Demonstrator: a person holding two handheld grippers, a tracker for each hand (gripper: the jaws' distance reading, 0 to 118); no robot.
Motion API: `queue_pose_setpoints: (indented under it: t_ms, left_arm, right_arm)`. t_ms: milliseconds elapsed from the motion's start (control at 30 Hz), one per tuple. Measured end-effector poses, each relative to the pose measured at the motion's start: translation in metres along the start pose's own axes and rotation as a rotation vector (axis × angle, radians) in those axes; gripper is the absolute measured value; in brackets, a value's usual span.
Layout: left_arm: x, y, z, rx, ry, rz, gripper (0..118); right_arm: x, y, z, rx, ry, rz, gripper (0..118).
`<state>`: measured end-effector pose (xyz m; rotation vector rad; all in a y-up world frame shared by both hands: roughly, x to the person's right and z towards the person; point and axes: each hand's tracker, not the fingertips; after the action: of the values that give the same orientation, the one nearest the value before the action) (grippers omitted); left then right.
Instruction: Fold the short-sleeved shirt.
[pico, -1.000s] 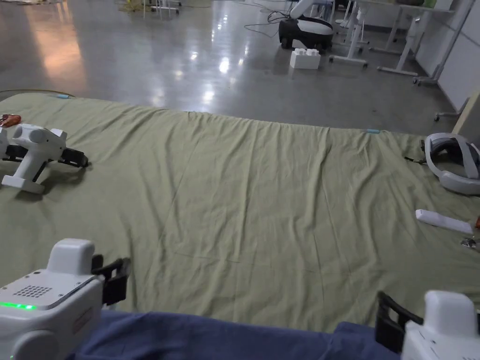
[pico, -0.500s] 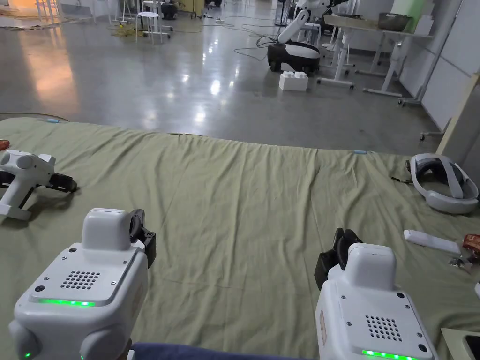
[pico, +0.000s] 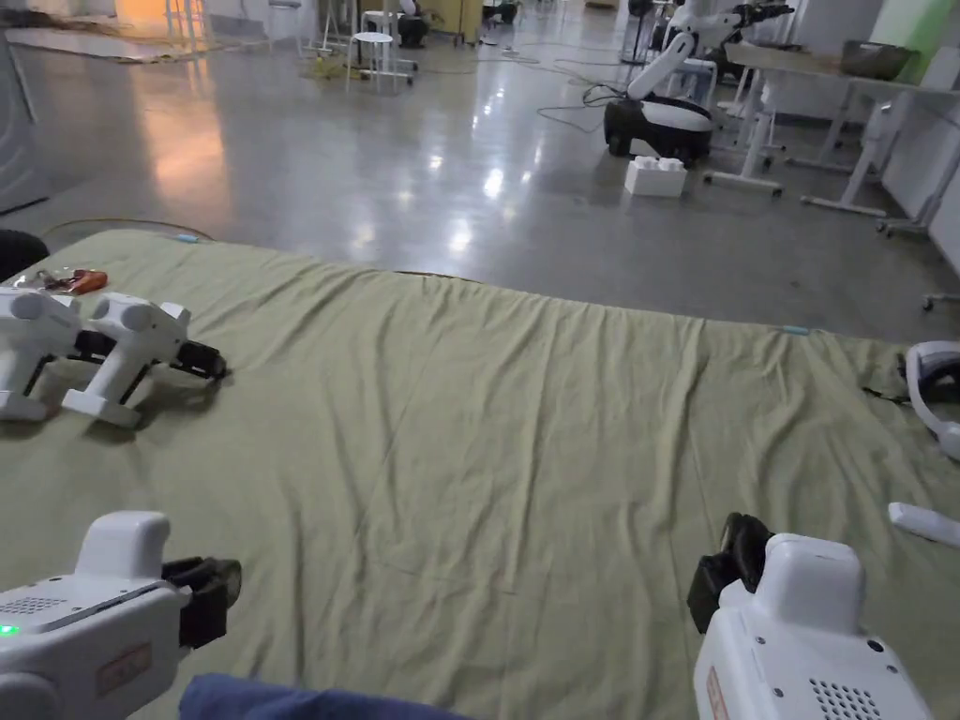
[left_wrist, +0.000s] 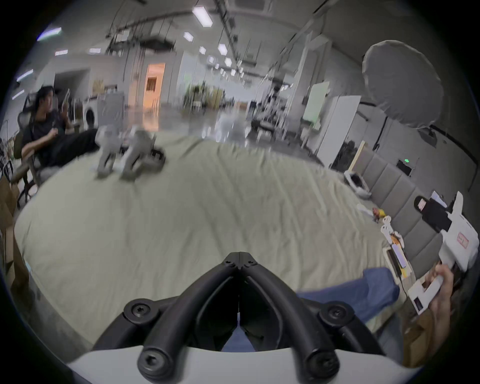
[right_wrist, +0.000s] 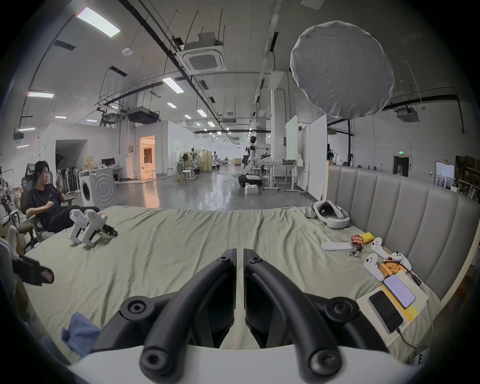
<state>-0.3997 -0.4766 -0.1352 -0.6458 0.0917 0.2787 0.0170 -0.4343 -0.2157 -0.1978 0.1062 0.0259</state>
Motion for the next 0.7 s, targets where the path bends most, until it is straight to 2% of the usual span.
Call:
queue_pose_setpoints:
  t_ms: [167, 233, 267, 367, 400, 500, 600, 700]
  left_arm:
    - [-0.057, -0.027, -0.019, -0.192, -0.079, 0.126, 3]
    - [-0.069, -0.034, -0.029, -0.262, -0.09, 0.168, 25]
    - [-0.076, -0.038, -0.034, -0.277, -0.093, 0.183, 32]
    - [-0.092, -0.051, -0.049, -0.302, -0.156, 0.276, 38]
    - [-0.102, -0.058, -0.057, -0.312, -0.183, 0.317, 49]
    - [-0.118, -0.071, -0.071, -0.319, -0.288, 0.41, 70]
    - [-0.113, -0.074, -0.076, -0.36, -0.354, 0.522, 70]
    - [-0.11, -0.075, -0.071, -0.313, -0.41, 0.546, 70]
  right_arm:
    - [-0.008, -0.015, -0.005, -0.061, 0.022, 0.013, 7]
    - [-0.01, -0.019, -0.007, -0.088, 0.034, 0.015, 7]
    - [-0.011, -0.021, -0.008, -0.105, 0.04, 0.016, 7]
    - [-0.013, -0.028, -0.013, -0.157, 0.062, 0.01, 7]
    - [-0.013, -0.031, -0.014, -0.17, 0.059, 0.013, 7]
    - [-0.014, -0.036, -0.016, -0.197, 0.054, 0.017, 7]
    - [-0.014, -0.039, -0.018, -0.222, 0.054, 0.02, 7]
    - [-0.015, -0.041, -0.018, -0.234, 0.051, 0.035, 7]
